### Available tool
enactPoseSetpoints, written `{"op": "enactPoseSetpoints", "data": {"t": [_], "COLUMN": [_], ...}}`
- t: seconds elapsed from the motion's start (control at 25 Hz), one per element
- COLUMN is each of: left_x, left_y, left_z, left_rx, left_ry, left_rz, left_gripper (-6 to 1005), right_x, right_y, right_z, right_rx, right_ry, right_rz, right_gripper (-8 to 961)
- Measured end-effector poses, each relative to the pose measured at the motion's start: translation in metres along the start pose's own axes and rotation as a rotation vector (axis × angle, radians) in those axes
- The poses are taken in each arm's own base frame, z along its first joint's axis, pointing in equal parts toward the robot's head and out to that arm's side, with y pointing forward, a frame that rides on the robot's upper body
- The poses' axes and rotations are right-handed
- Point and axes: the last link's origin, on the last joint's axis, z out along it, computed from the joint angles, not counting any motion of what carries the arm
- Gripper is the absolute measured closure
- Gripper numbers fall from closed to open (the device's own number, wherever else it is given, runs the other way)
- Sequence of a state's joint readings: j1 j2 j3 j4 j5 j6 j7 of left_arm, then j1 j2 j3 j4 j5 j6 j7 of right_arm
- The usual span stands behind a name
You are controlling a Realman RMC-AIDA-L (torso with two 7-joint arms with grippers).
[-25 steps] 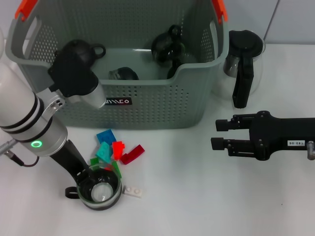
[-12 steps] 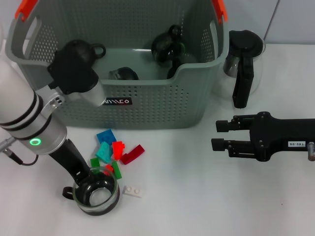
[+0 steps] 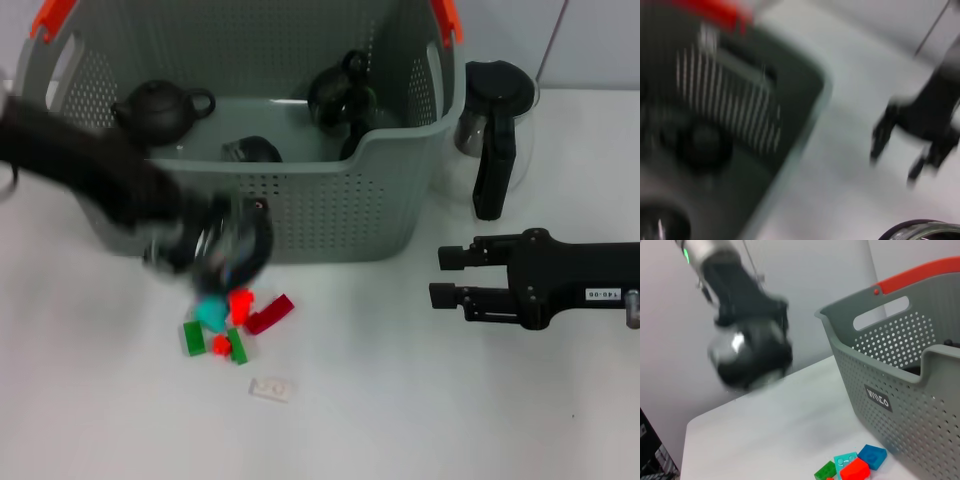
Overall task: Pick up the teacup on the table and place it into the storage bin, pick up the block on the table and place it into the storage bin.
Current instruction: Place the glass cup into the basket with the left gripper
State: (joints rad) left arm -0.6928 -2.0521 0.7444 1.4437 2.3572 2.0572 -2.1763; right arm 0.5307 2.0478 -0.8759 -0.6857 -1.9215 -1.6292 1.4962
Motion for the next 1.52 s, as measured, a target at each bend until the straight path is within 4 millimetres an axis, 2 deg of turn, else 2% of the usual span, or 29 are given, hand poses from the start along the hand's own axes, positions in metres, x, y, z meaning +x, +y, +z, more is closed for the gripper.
{"op": "enactPoseSetpoints", "data": {"t": [0.08, 0.24, 0.4, 0.48, 0.56, 0.68, 0.72, 0.96, 1.12, 1.2, 1.52], "left_x": [0.013, 0.042, 0.077, 0.092, 0.103, 0.106, 0.104, 0.094, 0.087, 0.085, 0.079], "left_y": [-0.005, -0.018, -0.036, -0.046, -0.058, -0.071, -0.076, -0.084, -0.086, -0.086, -0.085], "left_z": [-0.017, -0.032, -0.022, -0.013, 0.004, 0.027, 0.04, 0.078, 0.095, 0.106, 0.12], "left_rx": [-0.004, 0.111, 0.242, 0.289, 0.33, 0.4, 0.442, 0.596, 0.654, 0.627, 0.592], "left_ry": [0.12, 0.302, 0.36, 0.378, 0.361, 0.289, 0.243, 0.059, -0.092, -0.15, -0.214], "left_rz": [0.014, 0.039, 0.069, 0.075, 0.076, 0.085, 0.102, 0.207, 0.281, 0.292, 0.313], "left_gripper": [925, 912, 899, 893, 887, 877, 874, 855, 842, 836, 810], "right_x": [0.0, 0.001, -0.001, -0.002, -0.002, -0.002, -0.002, -0.003, -0.002, -0.002, -0.001], "right_y": [0.0, 0.0, 0.0, 0.0, 0.001, 0.001, 0.0, 0.0, 0.001, 0.001, 0.001], "right_z": [0.0, 0.0, 0.001, 0.002, 0.002, 0.002, 0.002, 0.001, 0.001, 0.001, 0.0], "right_rx": [0.0, 0.0, -0.005, -0.008, -0.01, -0.01, -0.009, -0.008, -0.009, -0.009, -0.006], "right_ry": [0.0, 0.0, 0.0, 0.0, 0.0, 0.0, -0.001, -0.003, -0.004, -0.006, -0.004], "right_rz": [0.001, 0.002, -0.001, -0.003, -0.005, -0.004, -0.004, -0.005, -0.003, -0.003, -0.001], "right_gripper": [371, 371, 371, 371, 371, 371, 371, 371, 371, 371, 371]}}
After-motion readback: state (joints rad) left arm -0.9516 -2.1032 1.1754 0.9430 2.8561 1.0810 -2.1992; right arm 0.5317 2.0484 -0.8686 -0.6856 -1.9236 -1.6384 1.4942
